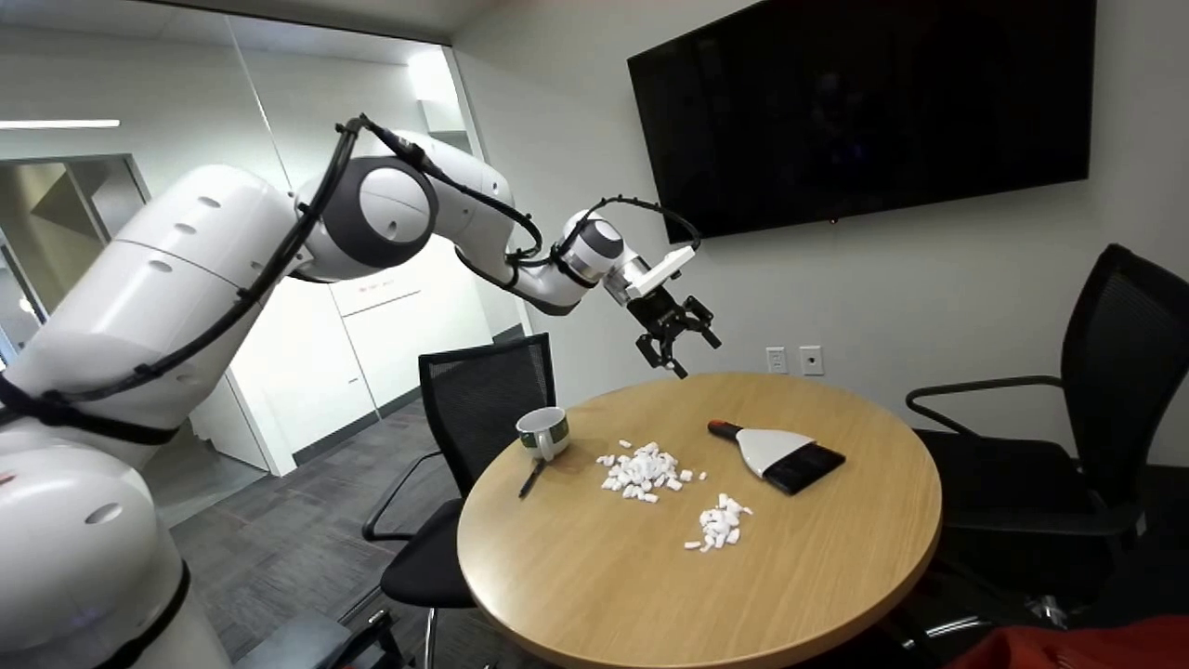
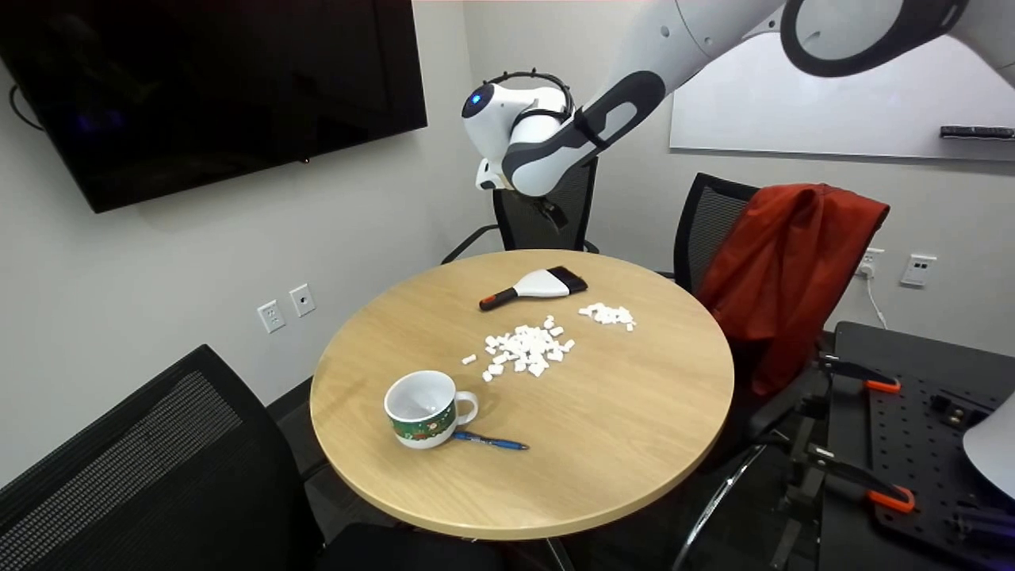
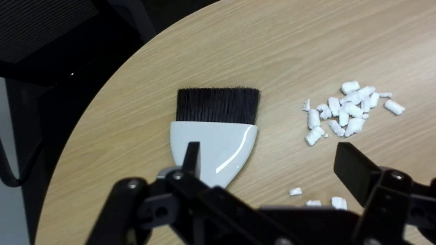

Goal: Use the pen to stir the contents in the mug then empty the mug.

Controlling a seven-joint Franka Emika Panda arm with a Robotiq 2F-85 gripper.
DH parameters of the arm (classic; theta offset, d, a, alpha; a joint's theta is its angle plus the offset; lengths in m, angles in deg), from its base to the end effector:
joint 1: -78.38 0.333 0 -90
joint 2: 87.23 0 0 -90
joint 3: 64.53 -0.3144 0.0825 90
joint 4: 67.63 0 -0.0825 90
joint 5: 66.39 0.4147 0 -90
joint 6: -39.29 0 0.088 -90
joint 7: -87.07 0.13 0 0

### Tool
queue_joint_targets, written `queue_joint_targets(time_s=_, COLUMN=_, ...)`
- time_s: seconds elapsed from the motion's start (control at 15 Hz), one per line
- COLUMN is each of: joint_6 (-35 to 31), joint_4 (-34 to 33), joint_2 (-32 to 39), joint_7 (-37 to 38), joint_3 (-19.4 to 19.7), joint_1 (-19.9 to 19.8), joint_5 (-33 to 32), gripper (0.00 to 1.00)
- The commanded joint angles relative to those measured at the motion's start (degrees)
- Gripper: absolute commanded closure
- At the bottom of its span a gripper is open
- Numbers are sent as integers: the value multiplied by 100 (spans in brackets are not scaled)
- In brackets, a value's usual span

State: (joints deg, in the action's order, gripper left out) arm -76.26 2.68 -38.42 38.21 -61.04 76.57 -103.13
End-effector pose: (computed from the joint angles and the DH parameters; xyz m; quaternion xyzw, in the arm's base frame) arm 0.7751 -0.1081 0.2298 0.8162 0.4916 -0.1636 0.2556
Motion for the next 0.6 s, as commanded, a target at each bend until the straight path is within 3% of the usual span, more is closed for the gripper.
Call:
queue_joint_targets(time_s=0.0, joint_6=605, joint_4=-1263, joint_2=879, joint_7=-422, joint_3=90, joint_1=82, joint_5=81, gripper=0)
queue_joint_targets(time_s=0.13, joint_6=812, joint_4=-1710, joint_2=1239, joint_7=-431, joint_3=57, joint_1=98, joint_5=246, gripper=0)
queue_joint_targets(time_s=0.2, joint_6=461, joint_4=-978, joint_2=786, joint_7=-337, joint_3=87, joint_1=76, joint_5=164, gripper=0)
queue_joint_targets(time_s=0.53, joint_6=561, joint_4=-1489, joint_2=1203, joint_7=-344, joint_3=115, joint_1=127, joint_5=244, gripper=0)
